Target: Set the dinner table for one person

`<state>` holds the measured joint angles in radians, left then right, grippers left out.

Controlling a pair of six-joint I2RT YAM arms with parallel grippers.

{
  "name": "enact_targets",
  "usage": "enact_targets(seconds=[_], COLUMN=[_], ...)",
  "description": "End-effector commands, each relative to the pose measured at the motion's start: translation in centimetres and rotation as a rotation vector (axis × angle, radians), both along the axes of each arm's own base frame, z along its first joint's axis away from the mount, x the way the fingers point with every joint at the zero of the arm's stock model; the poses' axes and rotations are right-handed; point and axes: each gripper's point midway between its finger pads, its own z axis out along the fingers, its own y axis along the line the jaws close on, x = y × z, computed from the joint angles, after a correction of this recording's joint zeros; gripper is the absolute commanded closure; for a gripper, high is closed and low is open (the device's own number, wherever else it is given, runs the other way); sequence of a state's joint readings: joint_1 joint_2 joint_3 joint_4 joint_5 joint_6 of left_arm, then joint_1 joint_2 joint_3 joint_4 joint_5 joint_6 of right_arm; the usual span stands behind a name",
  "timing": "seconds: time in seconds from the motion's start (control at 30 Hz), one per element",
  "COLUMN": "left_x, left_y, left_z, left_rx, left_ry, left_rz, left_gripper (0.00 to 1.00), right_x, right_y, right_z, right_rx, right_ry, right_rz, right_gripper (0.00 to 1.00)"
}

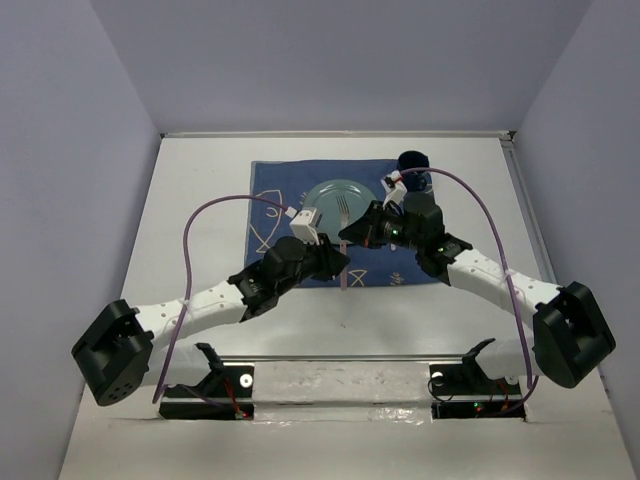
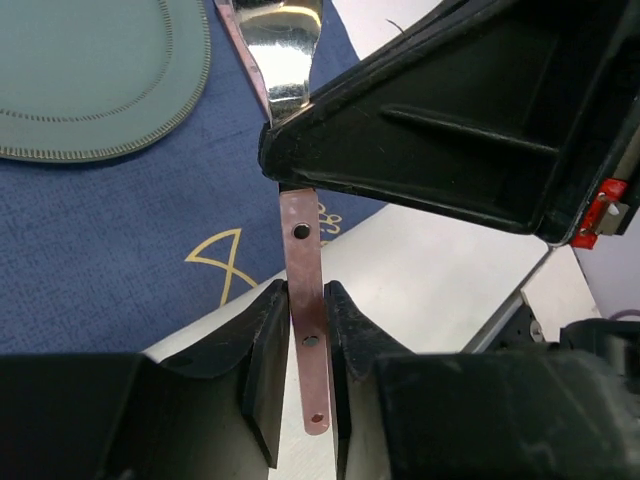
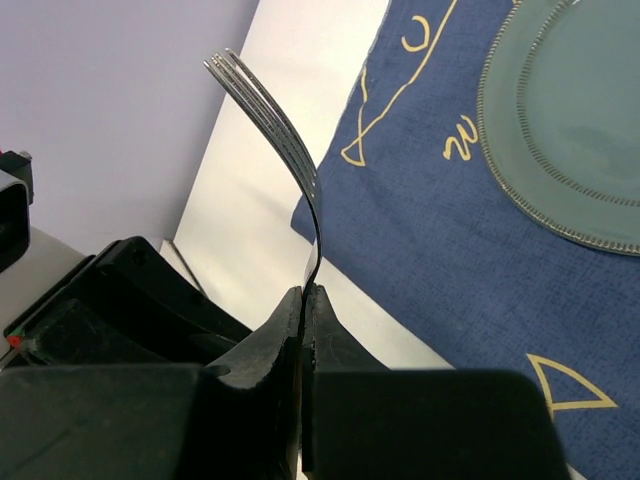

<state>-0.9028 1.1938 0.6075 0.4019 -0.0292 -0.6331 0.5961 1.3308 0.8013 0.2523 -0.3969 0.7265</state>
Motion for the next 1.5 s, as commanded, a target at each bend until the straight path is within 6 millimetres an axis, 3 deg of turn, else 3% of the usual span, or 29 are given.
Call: enact_targets(seconds=[0.0, 0.1, 0.13, 0.17, 0.27, 0.37, 0.47, 0.5, 0.53, 0.57, 0.6, 0.63, 0.67, 0.77, 0.9, 1.07, 1.27, 1.43, 1.47], left_x=[1.7, 1.9, 2.0, 2.1, 2.3, 2.5, 2.7, 2.8, 3.3, 3.5, 3.9, 4.4, 5.5, 7.2, 10.7, 13.5, 15.8, 17.6, 18.2], left_y=[-0.9, -1.0, -0.9, -0.8, -0.4, -0.1, 0.6, 0.9, 1.5, 2.0, 2.4, 3.0, 3.9, 5.6, 10.1, 13.0, 14.6, 13.7, 13.5], left_z=[2.3, 1.8, 1.6, 1.6, 1.8, 1.8, 2.2, 2.2, 2.3, 2.5, 2.5, 2.4, 2.6, 2.0, -0.9, -4.6, -6.2, -7.6, -7.0], left_rx=[-0.017, 0.003, 0.012, 0.018, 0.029, 0.028, 0.018, 0.022, 0.025, 0.035, 0.049, 0.066, 0.08, 0.13, 0.339, 0.471, 0.548, 0.616, 0.615], left_ry=[-0.084, -0.083, -0.084, -0.084, -0.093, -0.093, -0.099, -0.094, -0.094, -0.094, -0.097, -0.094, -0.097, -0.073, -0.019, 0.056, 0.09, 0.112, 0.099], left_rz=[0.037, 0.043, 0.055, 0.062, 0.085, 0.104, 0.124, 0.132, 0.151, 0.162, 0.174, 0.194, 0.228, 0.273, 0.395, 0.442, 0.476, 0.439, 0.442], left_gripper=[0.71, 0.65, 0.68, 0.8, 1.0, 1.0, 1.0, 1.0, 1.0, 1.0, 1.0, 1.0, 1.0, 1.0, 1.0, 1.0, 1.0, 1.0, 1.0], right_x=[-0.5, -0.6, -0.6, -0.6, -0.6, -0.8, -0.7, -0.7, -0.7, -0.8, -1.0, -1.1, -1.4, -2.0, -3.0, -4.8, -6.7, -7.8, -7.9], right_y=[0.6, 0.7, 0.6, 0.6, 0.5, 0.4, -0.3, -0.6, -0.8, -1.2, -1.4, -2.1, -2.6, -4.4, -7.1, -9.7, -12.2, -13.0, -13.0], right_z=[1.7, 1.4, 1.4, 1.4, 1.1, 0.8, 0.6, 1.1, 1.5, 1.2, 1.5, 2.4, 2.1, 2.9, 0.8, -1.8, -2.6, -3.7, -3.8], right_rx=[0.07, 0.068, 0.069, 0.068, 0.058, 0.04, 0.009, 0.005, -0.002, -0.028, -0.031, -0.027, -0.052, -0.073, -0.149, -0.223, -0.243, -0.245, -0.243], right_ry=[-0.043, -0.036, -0.035, -0.036, -0.032, -0.024, -0.022, -0.035, -0.045, -0.044, -0.052, -0.08, -0.081, -0.117, -0.117, -0.083, -0.088, -0.07, -0.067], right_rz=[0.032, 0.035, 0.031, 0.032, 0.025, 0.015, -0.016, -0.028, -0.033, -0.046, -0.045, -0.068, -0.08, -0.137, -0.208, -0.254, -0.302, -0.312, -0.31], right_gripper=[1.0, 1.0, 1.0, 1.0, 1.0, 1.0, 0.77, 0.57, 0.47, 0.31, 0.31, 0.2, 0.17, 0.17, 0.19, 0.2, 0.22, 0.22, 0.22])
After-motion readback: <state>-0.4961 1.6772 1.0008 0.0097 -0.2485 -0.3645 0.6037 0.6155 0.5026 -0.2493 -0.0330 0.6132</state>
